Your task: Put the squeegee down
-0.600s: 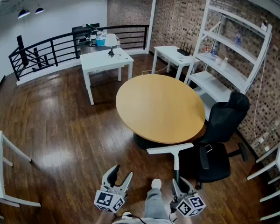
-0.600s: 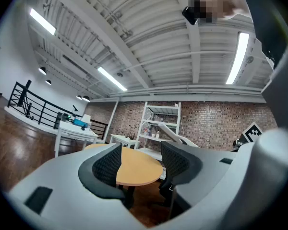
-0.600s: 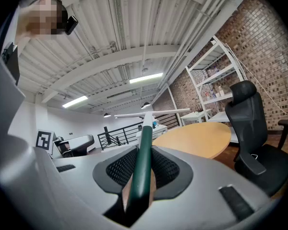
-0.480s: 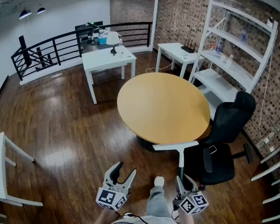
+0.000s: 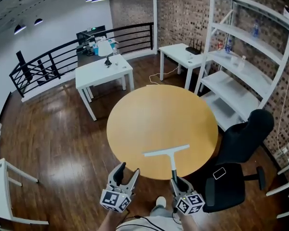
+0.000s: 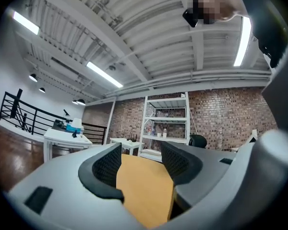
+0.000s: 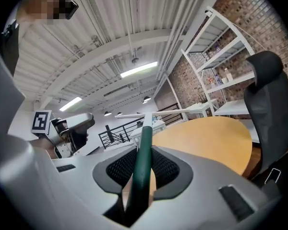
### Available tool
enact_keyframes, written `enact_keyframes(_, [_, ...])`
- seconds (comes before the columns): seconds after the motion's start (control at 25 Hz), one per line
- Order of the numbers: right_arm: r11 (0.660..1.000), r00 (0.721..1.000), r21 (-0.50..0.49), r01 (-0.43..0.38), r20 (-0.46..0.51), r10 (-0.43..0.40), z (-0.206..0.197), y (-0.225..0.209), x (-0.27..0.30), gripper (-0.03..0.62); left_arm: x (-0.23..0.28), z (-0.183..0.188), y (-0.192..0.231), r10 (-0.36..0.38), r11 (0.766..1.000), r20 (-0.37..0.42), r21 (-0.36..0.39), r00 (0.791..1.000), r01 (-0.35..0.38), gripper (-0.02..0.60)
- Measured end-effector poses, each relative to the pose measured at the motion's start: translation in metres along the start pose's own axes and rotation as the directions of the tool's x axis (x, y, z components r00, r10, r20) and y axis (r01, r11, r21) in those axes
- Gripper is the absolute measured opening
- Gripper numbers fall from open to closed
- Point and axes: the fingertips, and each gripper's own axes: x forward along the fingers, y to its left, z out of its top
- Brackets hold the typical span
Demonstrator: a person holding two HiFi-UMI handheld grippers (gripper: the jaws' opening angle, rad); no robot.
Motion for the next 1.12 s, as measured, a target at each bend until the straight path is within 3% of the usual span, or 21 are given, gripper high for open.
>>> enact_keyframes(0.24, [1.000,0.995,-0.027,-0.001,-0.099,-0.001,0.020,-0.080,0.064,0.114,0.081,-0.012,0.019,0.040,0.999,-0.043,0.015,0.998,-0.040,0.239])
enact_keyframes(0.36, [0.998,0.990,-0.031,0.051,-0.132,-0.055,0.017,-0.110,0.080,0.114,0.095,-0.017,0.039,0.065,0.998,-0.063,0.018,0.996,-0.064,0.239])
enact_keyframes(0.52, [0.988,0.975,-0.024,0.152,-0.160,-0.154,-0.005,-0.145,0.119,0.114,0.113,-0.022,0.059,0.022,1.000,-0.076,-0.004,0.997,-0.023,0.239])
enact_keyframes(0.68, [0.967,0.941,-0.015,0.253,-0.227,-0.250,-0.037,-0.197,0.182,0.114,0.129,-0.032,0.072,-0.029,0.999,-0.096,-0.040,0.995,0.025,0.239])
enact_keyframes(0.8, [0.958,0.918,-0.049,0.282,-0.276,-0.284,-0.052,-0.233,0.237,0.114,0.130,-0.038,0.079,-0.033,0.999,-0.118,-0.043,0.993,0.028,0.239])
enact_keyframes(1.12, [0.921,0.852,-0.188,0.342,-0.352,-0.388,-0.060,-0.290,0.345,0.114,0.094,-0.058,0.124,0.081,0.996,-0.224,-0.016,0.971,-0.087,0.239])
